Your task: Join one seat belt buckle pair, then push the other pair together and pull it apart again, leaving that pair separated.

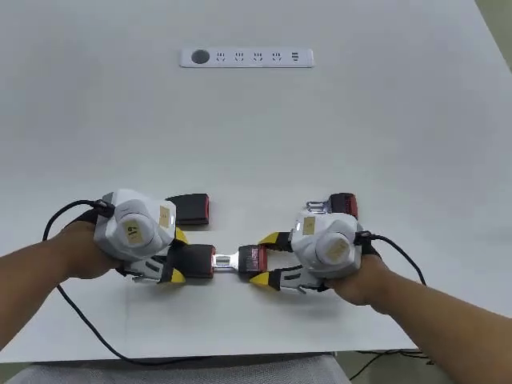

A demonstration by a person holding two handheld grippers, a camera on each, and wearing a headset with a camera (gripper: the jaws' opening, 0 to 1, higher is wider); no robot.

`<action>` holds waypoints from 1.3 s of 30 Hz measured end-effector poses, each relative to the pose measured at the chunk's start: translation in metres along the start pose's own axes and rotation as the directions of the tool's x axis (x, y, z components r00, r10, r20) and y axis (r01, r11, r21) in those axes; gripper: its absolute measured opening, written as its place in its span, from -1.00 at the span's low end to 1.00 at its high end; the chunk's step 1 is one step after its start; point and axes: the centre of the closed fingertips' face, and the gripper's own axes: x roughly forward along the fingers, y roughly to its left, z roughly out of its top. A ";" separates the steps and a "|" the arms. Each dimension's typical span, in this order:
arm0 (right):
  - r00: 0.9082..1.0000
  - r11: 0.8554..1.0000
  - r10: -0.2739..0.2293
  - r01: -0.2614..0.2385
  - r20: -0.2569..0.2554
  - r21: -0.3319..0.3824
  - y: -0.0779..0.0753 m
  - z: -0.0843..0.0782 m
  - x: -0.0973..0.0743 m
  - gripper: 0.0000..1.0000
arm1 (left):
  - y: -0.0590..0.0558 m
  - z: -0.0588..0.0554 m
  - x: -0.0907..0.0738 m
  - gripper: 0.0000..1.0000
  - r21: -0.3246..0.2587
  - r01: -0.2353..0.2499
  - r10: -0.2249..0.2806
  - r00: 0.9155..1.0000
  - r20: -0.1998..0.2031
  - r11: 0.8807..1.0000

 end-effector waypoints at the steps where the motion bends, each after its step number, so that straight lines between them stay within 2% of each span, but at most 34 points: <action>1: 1.000 1.000 0.000 0.000 -0.003 0.000 0.000 -0.001 -0.001 -0.32 | 0.000 0.000 0.000 -0.31 0.002 -0.001 0.001 1.000 -0.001 1.000; 6: 1.000 1.000 -0.013 0.014 -0.027 0.008 -0.001 -0.001 0.001 -0.32 | 0.000 0.000 0.000 -0.31 0.005 -0.003 0.003 1.000 -0.004 1.000; 9: 0.999 1.000 -0.008 0.008 -0.040 0.009 0.006 0.004 0.008 -0.32 | -0.002 0.004 0.002 -0.31 0.004 0.002 -0.002 1.000 0.000 1.000; 10: 0.999 1.000 -0.021 0.021 -0.049 -0.001 0.005 0.004 0.009 -0.32 | -0.002 0.001 0.001 -0.31 0.022 0.000 0.001 1.000 -0.027 1.000; 11: 0.998 1.000 -0.018 0.017 -0.060 -0.012 0.004 0.003 0.009 -0.32 | -0.002 0.003 0.001 -0.31 0.018 0.004 -0.004 1.000 -0.012 1.000; 15: 0.999 1.000 -0.013 0.013 -0.050 0.004 0.001 0.002 0.009 -0.32 | -0.001 0.003 0.001 -0.31 0.022 0.000 0.000 1.000 -0.010 1.000; 18: 0.998 1.000 -0.013 0.013 -0.054 0.010 0.001 0.003 0.010 -0.32 | -0.003 0.005 0.003 -0.31 0.063 -0.004 0.007 0.999 -0.042 0.998; 26: 0.998 0.999 -0.009 0.011 -0.066 0.032 0.001 0.008 0.017 -0.33 | -0.002 0.004 0.003 -0.32 0.062 -0.008 0.011 0.999 -0.048 0.998; 32: 0.997 0.997 -0.041 0.045 -0.065 0.057 0.000 0.015 0.024 -0.32 | -0.002 0.004 0.003 -0.32 0.054 -0.018 0.022 0.998 -0.062 0.998; 37: 0.997 0.995 -0.049 0.054 -0.062 0.083 -0.002 0.019 0.027 -0.31 | -0.002 0.004 0.004 -0.32 0.067 -0.021 0.026 0.997 -0.068 0.998; 38: 0.996 0.995 -0.056 0.061 -0.064 0.078 -0.004 0.021 0.028 -0.30 | -0.005 -0.011 -0.002 -0.33 0.084 0.004 0.009 0.988 -0.155 0.996; 39: 0.996 0.995 -0.050 0.055 -0.069 0.079 -0.002 0.021 0.028 -0.30 | -0.002 0.001 0.004 -0.33 0.060 -0.016 0.020 0.997 -0.079 0.998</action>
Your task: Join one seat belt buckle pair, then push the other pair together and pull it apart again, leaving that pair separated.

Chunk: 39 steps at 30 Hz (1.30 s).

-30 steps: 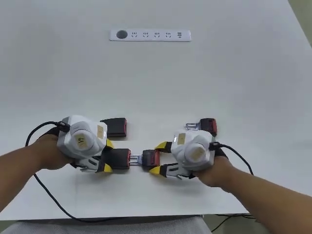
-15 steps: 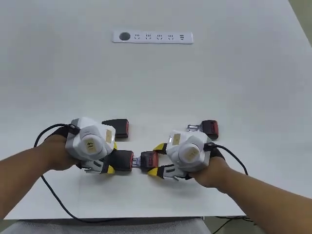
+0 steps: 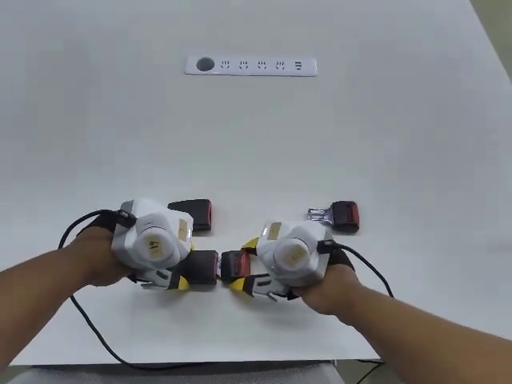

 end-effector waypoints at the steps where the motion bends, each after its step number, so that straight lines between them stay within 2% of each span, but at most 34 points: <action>1: 1.000 1.000 0.003 -0.003 -0.003 -0.001 0.000 0.000 -0.001 -0.30 | 0.001 -0.002 -0.001 -0.33 0.024 0.008 -0.008 1.000 -0.010 1.000; 22: 1.000 1.000 0.007 -0.007 -0.026 -0.018 0.007 -0.001 -0.002 -0.30 | -0.002 0.002 -0.001 -0.32 0.013 0.007 -0.007 1.000 -0.002 1.000; 25: 1.000 1.000 0.002 -0.002 -0.026 -0.012 0.007 -0.002 -0.003 -0.30 | -0.003 0.002 -0.002 -0.32 -0.005 0.009 -0.009 1.000 0.019 1.000; 28: 1.000 1.000 0.007 -0.007 -0.018 -0.007 0.008 -0.004 -0.004 -0.30 | -0.003 0.002 -0.002 -0.32 -0.029 0.010 -0.009 0.998 0.058 1.000; 39: 1.000 0.998 0.027 -0.028 -0.016 -0.057 0.010 -0.005 -0.005 -0.33 | -0.004 0.003 -0.003 -0.32 -0.008 0.031 -0.030 0.996 0.084 0.999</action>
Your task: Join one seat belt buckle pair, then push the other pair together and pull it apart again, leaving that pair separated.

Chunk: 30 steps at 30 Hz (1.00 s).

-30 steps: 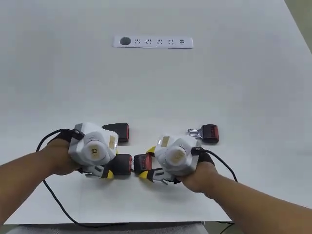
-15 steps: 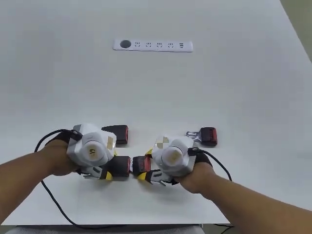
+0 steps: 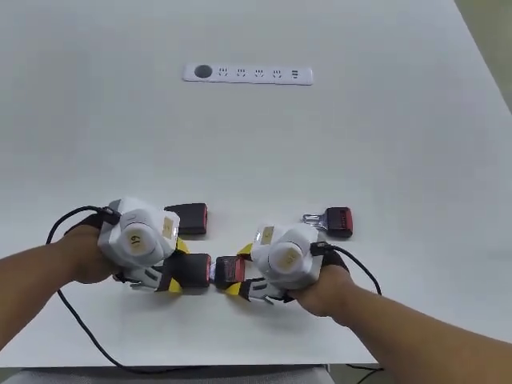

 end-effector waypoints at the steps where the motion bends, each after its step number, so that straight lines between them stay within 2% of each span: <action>1: 1.000 1.000 0.003 -0.003 0.000 -0.001 0.000 0.000 0.000 -0.34 | 0.000 0.000 0.000 -0.32 0.001 0.002 -0.002 1.000 0.004 1.000; 12: 1.000 0.998 0.024 -0.024 -0.005 -0.059 0.002 -0.001 -0.001 -0.36 | -0.001 -0.001 -0.001 -0.33 0.014 0.020 -0.021 0.999 0.047 1.000; 20: 1.000 0.997 0.025 -0.024 0.011 -0.069 0.004 -0.001 -0.001 -0.36 | -0.005 0.002 -0.002 -0.33 0.010 0.026 -0.026 0.996 0.091 1.000; 30: 0.999 0.997 0.019 -0.017 0.029 -0.070 0.003 -0.001 -0.002 -0.36 | -0.006 0.006 -0.005 -0.33 -0.011 0.029 -0.028 0.992 0.122 1.000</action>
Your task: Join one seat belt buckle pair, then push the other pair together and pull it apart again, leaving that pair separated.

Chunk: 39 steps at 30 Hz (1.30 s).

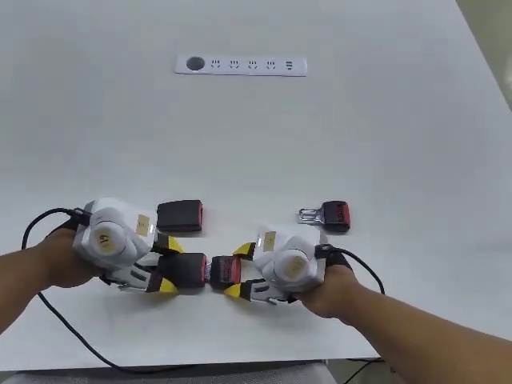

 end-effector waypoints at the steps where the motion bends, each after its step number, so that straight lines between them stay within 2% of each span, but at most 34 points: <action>1: 1.000 1.000 0.000 0.000 0.003 0.006 0.000 0.000 0.000 -0.36 | 0.000 0.000 0.000 -0.33 -0.001 0.001 -0.001 1.000 0.002 1.000; 14: 0.999 1.000 -0.007 0.006 0.032 0.027 0.001 0.001 0.000 -0.37 | 0.001 -0.001 -0.002 -0.33 -0.032 -0.001 0.002 0.999 0.038 0.999; 24: 0.999 1.000 -0.005 0.004 0.045 0.030 0.002 0.001 -0.001 -0.36 | 0.000 0.000 -0.002 -0.33 -0.038 0.005 -0.004 0.999 0.047 0.999; 28: 0.999 1.000 -0.011 0.009 0.051 0.025 0.001 -0.001 0.000 -0.36 | 0.000 0.001 -0.001 -0.32 -0.045 -0.001 0.003 0.999 0.042 0.999; 34: 0.999 0.999 -0.007 0.005 0.047 0.039 0.002 -0.001 0.000 -0.34 | 0.000 0.001 0.000 -0.31 -0.026 -0.012 0.012 1.000 0.004 1.000; 36: 0.999 1.000 -0.011 0.011 0.044 0.001 0.002 -0.001 0.000 -0.33 | 0.000 0.000 0.001 -0.30 -0.024 -0.019 0.019 1.000 -0.003 1.000; 39: 0.999 1.000 -0.018 0.019 0.039 -0.003 0.002 0.000 0.000 -0.32 | -0.001 0.001 0.001 -0.30 -0.014 -0.032 0.031 0.999 -0.025 0.999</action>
